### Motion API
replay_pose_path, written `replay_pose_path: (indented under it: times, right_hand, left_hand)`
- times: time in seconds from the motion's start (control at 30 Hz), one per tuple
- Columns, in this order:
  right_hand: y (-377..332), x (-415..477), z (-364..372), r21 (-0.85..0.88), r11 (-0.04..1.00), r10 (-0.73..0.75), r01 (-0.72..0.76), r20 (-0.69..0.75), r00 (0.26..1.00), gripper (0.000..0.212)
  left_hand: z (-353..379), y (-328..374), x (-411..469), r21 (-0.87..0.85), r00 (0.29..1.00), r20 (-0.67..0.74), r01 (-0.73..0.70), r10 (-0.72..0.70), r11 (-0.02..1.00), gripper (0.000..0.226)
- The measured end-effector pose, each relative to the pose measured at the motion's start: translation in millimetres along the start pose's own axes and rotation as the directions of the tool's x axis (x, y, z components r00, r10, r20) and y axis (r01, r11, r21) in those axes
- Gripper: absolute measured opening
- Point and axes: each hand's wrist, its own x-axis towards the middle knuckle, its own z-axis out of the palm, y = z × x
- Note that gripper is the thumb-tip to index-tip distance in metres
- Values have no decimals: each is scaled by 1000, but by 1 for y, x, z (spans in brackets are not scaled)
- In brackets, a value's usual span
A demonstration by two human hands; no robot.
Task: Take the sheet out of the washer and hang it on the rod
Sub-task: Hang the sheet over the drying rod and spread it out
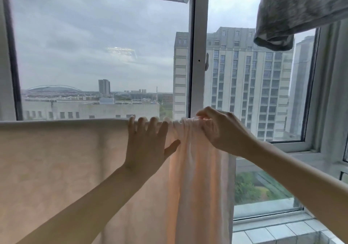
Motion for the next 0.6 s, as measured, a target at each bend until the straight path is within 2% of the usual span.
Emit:
replay_pose_path:
  times: [0.2,0.47,0.6]
  right_hand:
    - [20,-1,3,44,999,5,-3,-56,998,3]
    - [62,-4,-21,31,988,153,-150,-188,970,6]
    - [91,-27,-32,-5,977,206,-212,-214,955,10]
  left_hand:
    - [2,4,1,74,1000,-1,10,-10,997,63]
    - [-1,6,1,107,999,15,34,-35,994,63]
    - [-2,15,5,46,997,-24,80,-79,996,55]
